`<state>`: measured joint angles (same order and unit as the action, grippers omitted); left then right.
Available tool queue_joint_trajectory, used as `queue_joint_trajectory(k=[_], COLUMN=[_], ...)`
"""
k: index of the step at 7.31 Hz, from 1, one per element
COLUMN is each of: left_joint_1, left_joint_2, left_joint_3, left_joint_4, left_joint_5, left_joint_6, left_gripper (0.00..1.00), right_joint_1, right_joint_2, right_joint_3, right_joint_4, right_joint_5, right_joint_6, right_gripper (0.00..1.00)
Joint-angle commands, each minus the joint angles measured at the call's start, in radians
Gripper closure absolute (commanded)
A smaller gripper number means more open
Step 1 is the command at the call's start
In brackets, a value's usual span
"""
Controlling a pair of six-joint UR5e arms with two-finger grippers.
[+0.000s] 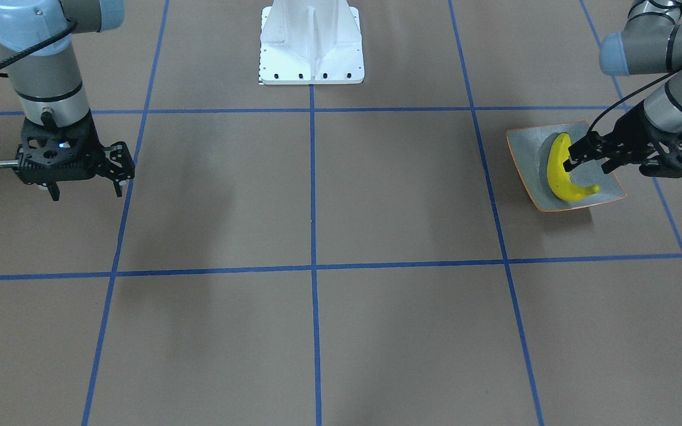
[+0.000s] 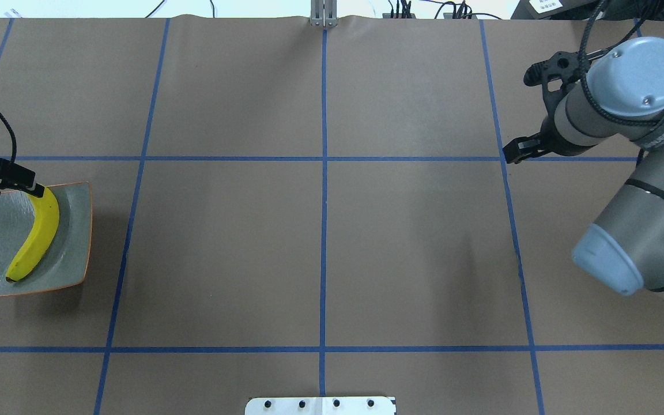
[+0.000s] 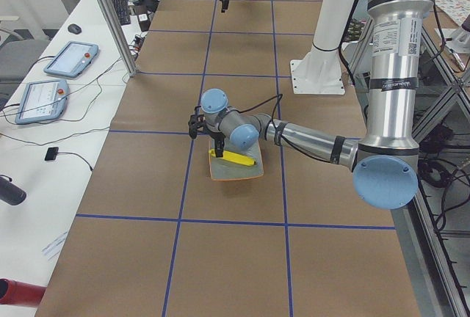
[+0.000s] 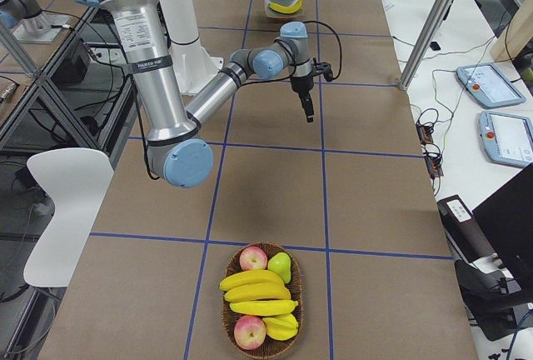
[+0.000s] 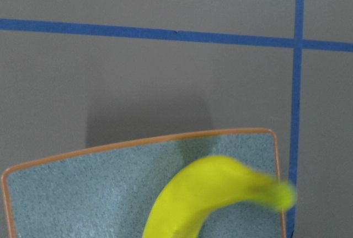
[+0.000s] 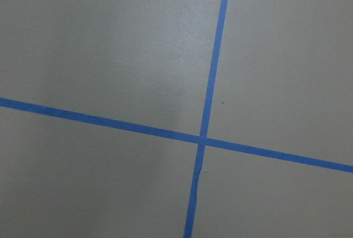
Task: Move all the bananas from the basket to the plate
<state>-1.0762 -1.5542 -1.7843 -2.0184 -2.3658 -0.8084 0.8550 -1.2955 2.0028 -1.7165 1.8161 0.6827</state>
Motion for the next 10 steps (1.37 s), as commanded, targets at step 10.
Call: queue_joint_trajectory(k=[10], left_joint_1=[-0.016], left_joint_2=[0.003], left_joint_3=[-0.001], left_joint_4=[-0.003], left_joint_5=[0.003], left_joint_6=[-0.003], left_gripper=[0.0], right_joint_1=[0.812], right_joint_2=[-0.303], right_joint_3=[-0.659], right_joint_4=[0.376], right_joint_5=[0.486], right_joint_6=[-0.817], right_gripper=[0.0])
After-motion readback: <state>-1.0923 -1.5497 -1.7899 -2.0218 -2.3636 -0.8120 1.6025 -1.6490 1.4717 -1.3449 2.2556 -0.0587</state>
